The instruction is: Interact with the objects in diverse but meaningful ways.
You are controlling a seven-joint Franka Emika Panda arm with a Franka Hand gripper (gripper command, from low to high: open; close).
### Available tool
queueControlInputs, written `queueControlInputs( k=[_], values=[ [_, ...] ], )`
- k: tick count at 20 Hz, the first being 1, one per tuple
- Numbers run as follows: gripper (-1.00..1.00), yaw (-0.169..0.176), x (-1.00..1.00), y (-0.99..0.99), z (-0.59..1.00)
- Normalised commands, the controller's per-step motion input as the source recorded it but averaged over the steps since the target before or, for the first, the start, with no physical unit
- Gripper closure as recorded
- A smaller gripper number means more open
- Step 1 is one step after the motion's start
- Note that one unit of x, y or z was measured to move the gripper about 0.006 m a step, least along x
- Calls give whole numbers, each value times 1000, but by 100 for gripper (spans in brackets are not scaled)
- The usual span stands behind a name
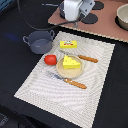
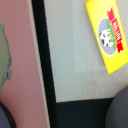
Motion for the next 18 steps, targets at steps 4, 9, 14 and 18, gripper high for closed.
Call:
queueControlInputs(
  k=[4,9,14,18],
  values=[
    [-100,101,219,-177,-248],
    [-100,98,32,-125,-342],
    [-100,38,43,-154,-147],
    [-100,19,-49,-97,-282]
  ],
)
